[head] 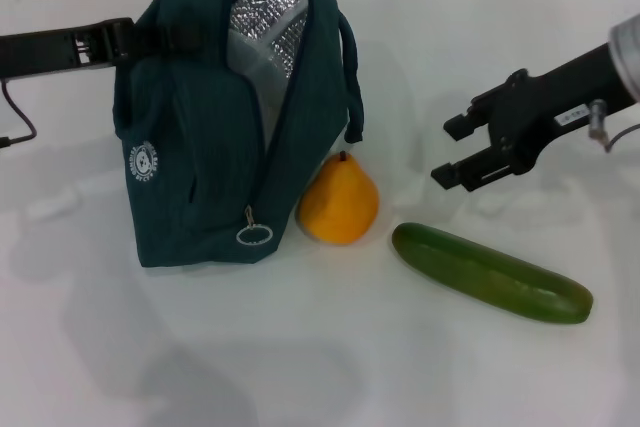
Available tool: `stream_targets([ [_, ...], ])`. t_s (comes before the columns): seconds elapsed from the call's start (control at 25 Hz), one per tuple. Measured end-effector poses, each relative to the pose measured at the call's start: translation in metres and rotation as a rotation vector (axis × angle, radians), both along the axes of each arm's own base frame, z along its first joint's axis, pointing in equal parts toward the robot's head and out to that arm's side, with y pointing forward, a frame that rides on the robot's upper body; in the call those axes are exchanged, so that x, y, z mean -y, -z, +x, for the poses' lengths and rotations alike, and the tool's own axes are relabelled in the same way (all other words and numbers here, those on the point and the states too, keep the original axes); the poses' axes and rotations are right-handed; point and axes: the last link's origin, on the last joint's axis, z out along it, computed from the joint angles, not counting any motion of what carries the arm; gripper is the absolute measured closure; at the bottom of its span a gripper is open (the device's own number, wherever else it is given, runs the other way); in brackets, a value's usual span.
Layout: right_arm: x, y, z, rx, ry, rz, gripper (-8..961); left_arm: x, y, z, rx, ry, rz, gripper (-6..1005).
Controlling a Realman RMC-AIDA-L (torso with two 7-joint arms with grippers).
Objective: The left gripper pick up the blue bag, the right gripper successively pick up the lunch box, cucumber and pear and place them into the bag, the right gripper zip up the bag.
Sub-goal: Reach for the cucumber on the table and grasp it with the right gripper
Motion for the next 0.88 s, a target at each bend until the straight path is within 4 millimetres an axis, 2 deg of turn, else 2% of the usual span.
stream_targets([
  [0.44, 0.002, 0.03, -0.034, 0.214, -0.035, -0.048, 295, -0.003, 0.001, 0.002, 0.002, 0.003, 0.0, 927],
  [0.88, 0.006, 0.047, -0.039, 0.342, -0.033, -0.077, 300, -0.003, 0.002, 0.003, 0.005, 0.005, -0.001, 926],
])
